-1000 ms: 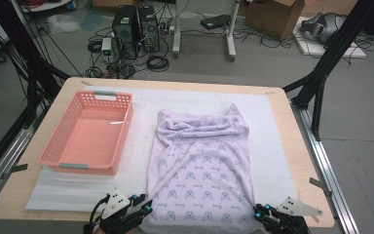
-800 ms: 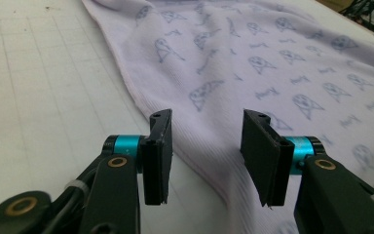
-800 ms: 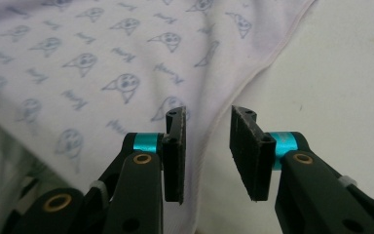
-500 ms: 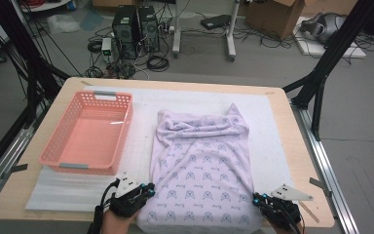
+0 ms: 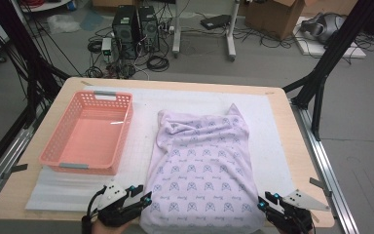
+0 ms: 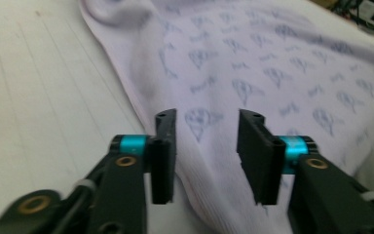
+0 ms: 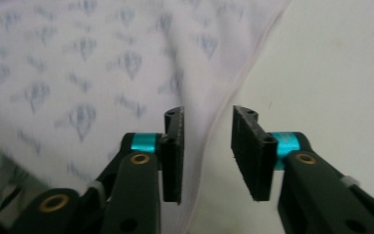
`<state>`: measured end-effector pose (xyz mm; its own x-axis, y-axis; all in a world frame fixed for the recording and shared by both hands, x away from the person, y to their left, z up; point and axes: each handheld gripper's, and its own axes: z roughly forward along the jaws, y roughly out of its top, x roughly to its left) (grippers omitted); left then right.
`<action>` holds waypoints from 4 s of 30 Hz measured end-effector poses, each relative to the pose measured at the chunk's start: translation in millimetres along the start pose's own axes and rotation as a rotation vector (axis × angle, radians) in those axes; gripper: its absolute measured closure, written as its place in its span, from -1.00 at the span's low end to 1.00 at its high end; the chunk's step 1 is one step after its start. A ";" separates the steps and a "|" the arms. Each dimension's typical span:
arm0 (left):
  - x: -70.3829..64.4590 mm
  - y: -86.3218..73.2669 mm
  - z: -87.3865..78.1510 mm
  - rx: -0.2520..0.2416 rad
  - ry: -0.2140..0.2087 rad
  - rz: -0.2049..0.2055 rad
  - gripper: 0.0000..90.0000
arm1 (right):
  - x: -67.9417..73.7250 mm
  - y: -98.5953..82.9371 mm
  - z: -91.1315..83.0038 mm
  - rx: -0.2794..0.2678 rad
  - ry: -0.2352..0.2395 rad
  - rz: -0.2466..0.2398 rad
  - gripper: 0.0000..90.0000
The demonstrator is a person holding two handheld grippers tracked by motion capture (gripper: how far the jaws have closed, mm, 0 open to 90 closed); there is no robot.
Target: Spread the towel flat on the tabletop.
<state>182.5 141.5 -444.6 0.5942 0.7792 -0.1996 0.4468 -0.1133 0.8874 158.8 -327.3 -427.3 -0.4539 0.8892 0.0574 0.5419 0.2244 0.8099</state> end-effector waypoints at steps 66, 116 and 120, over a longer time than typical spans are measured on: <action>6.3 0.7 18.4 0.029 0.024 -0.051 0.27 | 4.0 -5.7 3.9 0.056 0.023 -0.026 0.52; 43.3 53.2 78.2 0.048 -0.013 -0.026 0.13 | -55.6 27.4 34.2 0.034 -0.011 0.033 0.43; 49.1 59.0 92.0 0.047 -0.018 -0.018 0.14 | -69.5 45.3 60.0 0.041 -0.016 0.036 0.39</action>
<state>299.6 116.4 -440.3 0.5975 0.7701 -0.2237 0.4885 -0.1283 0.8631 257.3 -355.0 -429.6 -0.4222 0.9033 0.0759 0.5863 0.2082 0.7829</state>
